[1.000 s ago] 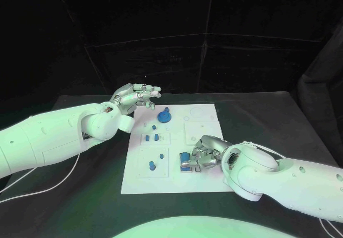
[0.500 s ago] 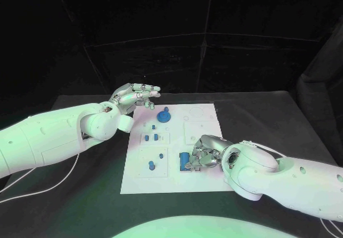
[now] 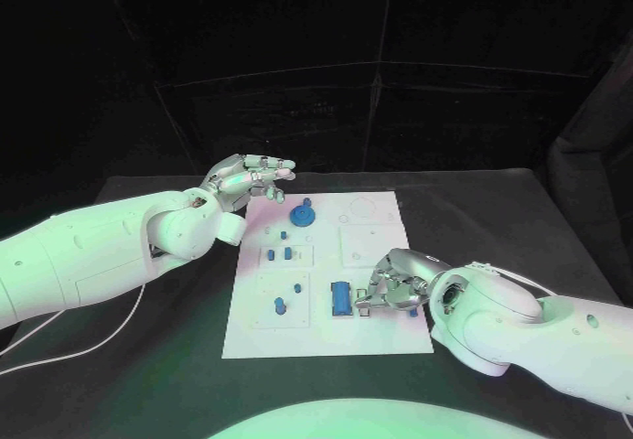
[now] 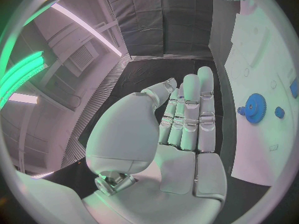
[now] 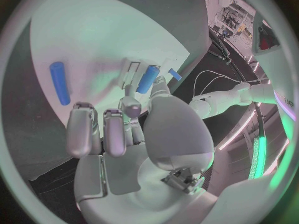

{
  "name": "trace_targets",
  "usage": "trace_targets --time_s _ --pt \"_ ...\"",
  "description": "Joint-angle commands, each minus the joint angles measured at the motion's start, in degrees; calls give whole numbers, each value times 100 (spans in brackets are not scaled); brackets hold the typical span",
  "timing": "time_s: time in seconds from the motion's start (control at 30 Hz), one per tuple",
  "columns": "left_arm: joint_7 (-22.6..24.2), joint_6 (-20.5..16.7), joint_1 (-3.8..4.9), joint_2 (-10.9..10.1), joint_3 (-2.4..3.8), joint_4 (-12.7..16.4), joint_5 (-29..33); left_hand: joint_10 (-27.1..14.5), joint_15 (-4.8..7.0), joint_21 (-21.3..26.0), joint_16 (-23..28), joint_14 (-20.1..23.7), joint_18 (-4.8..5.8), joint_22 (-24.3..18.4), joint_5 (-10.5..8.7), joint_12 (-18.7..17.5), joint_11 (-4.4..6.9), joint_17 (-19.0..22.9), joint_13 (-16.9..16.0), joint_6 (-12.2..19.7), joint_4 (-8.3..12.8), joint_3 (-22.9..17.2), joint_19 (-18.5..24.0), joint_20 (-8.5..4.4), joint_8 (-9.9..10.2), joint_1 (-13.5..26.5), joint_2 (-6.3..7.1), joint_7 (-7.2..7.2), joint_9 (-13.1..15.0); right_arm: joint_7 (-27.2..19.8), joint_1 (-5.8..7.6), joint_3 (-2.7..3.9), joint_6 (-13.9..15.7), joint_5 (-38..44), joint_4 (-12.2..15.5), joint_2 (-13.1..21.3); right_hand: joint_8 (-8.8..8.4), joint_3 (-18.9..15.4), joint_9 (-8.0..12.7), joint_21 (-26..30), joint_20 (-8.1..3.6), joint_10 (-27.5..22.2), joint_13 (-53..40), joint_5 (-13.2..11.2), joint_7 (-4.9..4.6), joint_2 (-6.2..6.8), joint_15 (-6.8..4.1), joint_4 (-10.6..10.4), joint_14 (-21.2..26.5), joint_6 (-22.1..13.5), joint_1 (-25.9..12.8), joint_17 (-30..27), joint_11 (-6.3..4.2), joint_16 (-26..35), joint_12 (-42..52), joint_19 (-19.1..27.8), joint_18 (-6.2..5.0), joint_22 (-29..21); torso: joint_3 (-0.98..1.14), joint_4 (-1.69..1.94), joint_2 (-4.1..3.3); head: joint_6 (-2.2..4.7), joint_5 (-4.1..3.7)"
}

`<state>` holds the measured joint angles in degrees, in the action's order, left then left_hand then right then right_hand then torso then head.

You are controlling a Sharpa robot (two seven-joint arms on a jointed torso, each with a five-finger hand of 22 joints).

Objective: Assemble the parts on the task board

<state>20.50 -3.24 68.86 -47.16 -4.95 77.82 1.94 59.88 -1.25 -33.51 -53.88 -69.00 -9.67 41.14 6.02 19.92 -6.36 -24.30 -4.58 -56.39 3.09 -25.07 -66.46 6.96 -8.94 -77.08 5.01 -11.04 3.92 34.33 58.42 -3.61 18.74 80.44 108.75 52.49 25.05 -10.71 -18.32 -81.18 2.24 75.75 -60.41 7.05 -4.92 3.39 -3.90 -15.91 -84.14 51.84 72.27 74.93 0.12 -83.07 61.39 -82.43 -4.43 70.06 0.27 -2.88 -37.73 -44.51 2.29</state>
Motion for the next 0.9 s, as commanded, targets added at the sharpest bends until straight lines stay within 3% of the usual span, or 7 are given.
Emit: trace_targets --time_s 0.03,0.17,0.23,0.53,0.73,0.9 --pt "19 70 8 -1 4 6 14 -23 -4 24 -37 37 -76 -10 35 18 -3 5 2 36 29 -3 37 -7 -18 45 -29 15 5 -550 64 5 305 -264 97 272 -162 98 89 -15 38 1 -20 190 -70 -140 51 92 -318 -163 275 22 72 -7 -2 -11 65 19 0 -10 12 18 -49" --pt "22 71 6 0 3 -1 14 -23 -4 24 -37 37 -76 -10 35 18 -3 5 2 36 29 -3 37 -7 -18 45 -29 15 5 -771 108 5 279 -339 176 597 -431 257 275 -40 98 19 -51 349 -161 -394 110 316 -324 -274 764 59 140 -23 9 -27 74 72 6 -21 9 45 -109" --pt "25 72 3 2 3 -4 14 -23 -4 24 -37 37 -76 -10 35 18 -3 5 2 36 29 -3 37 -7 -18 45 -29 15 5 -781 118 4 262 -269 203 731 -476 237 335 -52 117 43 -72 338 -161 -437 121 336 -326 -148 816 77 145 -31 21 -34 76 95 11 -38 14 48 -120" --pt "29 81 -6 11 -15 7 14 -23 -4 24 -37 37 -76 -10 35 18 -3 5 2 36 29 -3 37 -7 -18 45 -29 15 5 -330 128 1 -108 357 237 1107 -525 -107 444 -49 89 86 -49 329 -59 -363 71 153 -322 345 554 74 71 -24 -38 -26 69 83 17 -41 8 61 -214" --pt "28 86 -10 9 -28 8 14 -23 -4 24 -37 37 -76 -10 35 18 -3 5 2 36 29 -3 37 -7 -18 45 -29 15 5 13 122 -2 -577 573 124 1079 -513 -248 417 -40 60 89 -26 312 -9 -358 39 20 -314 502 426 42 33 -1 -85 -20 66 69 17 -35 9 52 -250" --pt "27 89 -13 6 -33 8 14 -27 -4 24 -39 40 -76 -10 36 25 -3 6 3 39 33 -2 38 -7 -23 44 -31 15 5 89 115 -4 -710 634 58 976 -502 -271 400 -39 52 91 -26 321 3 -357 31 3 -314 540 417 41 22 1 -91 -20 66 68 16 -23 9 36 -259"
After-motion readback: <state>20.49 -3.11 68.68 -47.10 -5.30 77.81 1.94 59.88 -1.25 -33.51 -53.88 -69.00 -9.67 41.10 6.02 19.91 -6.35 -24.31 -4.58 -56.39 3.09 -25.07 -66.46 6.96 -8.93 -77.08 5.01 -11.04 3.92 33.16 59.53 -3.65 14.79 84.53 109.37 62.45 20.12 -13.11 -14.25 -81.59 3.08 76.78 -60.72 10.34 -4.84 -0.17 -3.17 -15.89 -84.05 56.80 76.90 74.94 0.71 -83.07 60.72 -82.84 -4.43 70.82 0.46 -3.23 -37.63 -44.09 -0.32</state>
